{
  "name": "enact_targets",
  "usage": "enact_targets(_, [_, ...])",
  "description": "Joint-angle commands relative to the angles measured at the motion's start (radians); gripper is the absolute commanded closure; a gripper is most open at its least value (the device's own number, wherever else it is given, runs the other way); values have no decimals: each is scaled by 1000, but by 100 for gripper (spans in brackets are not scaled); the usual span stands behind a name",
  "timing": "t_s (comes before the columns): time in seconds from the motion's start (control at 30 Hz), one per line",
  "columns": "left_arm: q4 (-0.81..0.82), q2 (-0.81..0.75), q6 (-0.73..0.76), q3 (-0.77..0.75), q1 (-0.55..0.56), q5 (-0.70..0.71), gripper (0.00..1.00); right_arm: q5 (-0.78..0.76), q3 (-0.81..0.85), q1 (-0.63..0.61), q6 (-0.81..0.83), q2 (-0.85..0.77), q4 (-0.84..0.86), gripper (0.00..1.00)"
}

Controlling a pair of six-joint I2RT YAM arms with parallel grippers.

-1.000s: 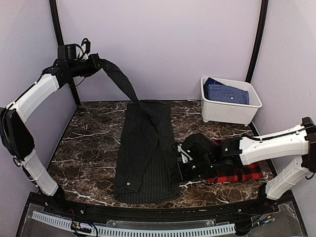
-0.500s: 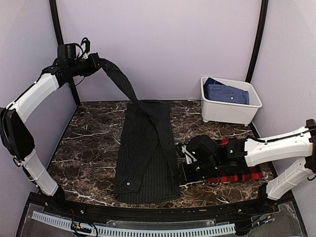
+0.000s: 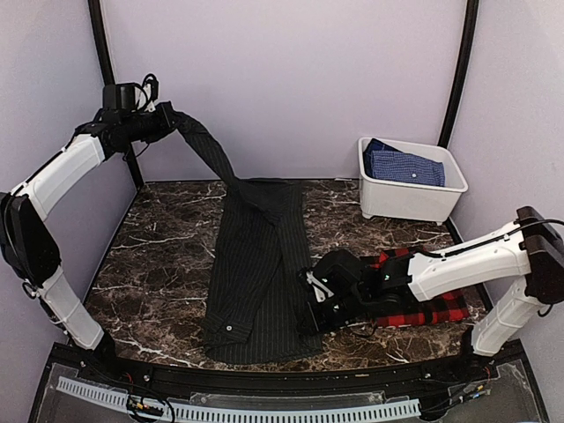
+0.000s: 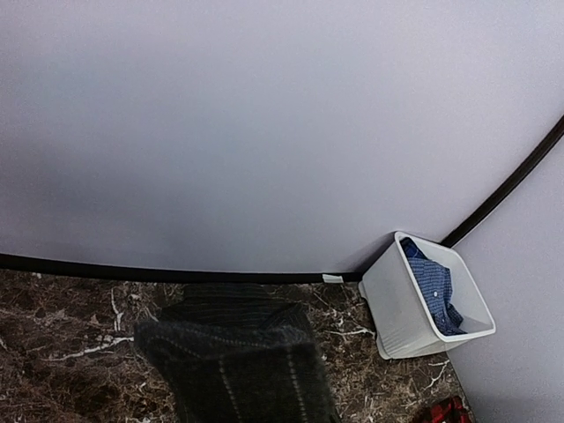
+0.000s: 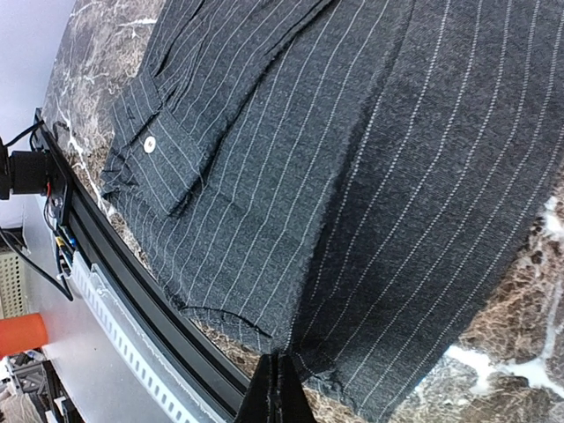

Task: Fold and stack the long sleeve shirts
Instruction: Fold the 1/3-folded shirt at the center of the board.

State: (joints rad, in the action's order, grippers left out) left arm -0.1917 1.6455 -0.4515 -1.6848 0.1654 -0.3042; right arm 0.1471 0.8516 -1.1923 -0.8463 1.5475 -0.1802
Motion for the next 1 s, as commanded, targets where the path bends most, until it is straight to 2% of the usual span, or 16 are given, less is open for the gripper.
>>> enact_targets(0.0, [-9, -69, 27, 48, -9, 32, 100, 40, 31, -13, 20, 29, 63, 100])
enact_targets(0.6, [24, -113, 10, 220, -9, -115, 100, 73, 49, -14, 32, 91, 101, 100])
enact_targets(0.8, [6, -73, 20, 259, 16, -291, 100, 53, 75, -13, 49, 91, 98, 77])
enact_targets(0.97, [-62, -26, 65, 284, 103, -407, 100, -26, 106, -9, 71, 60, 76, 63])
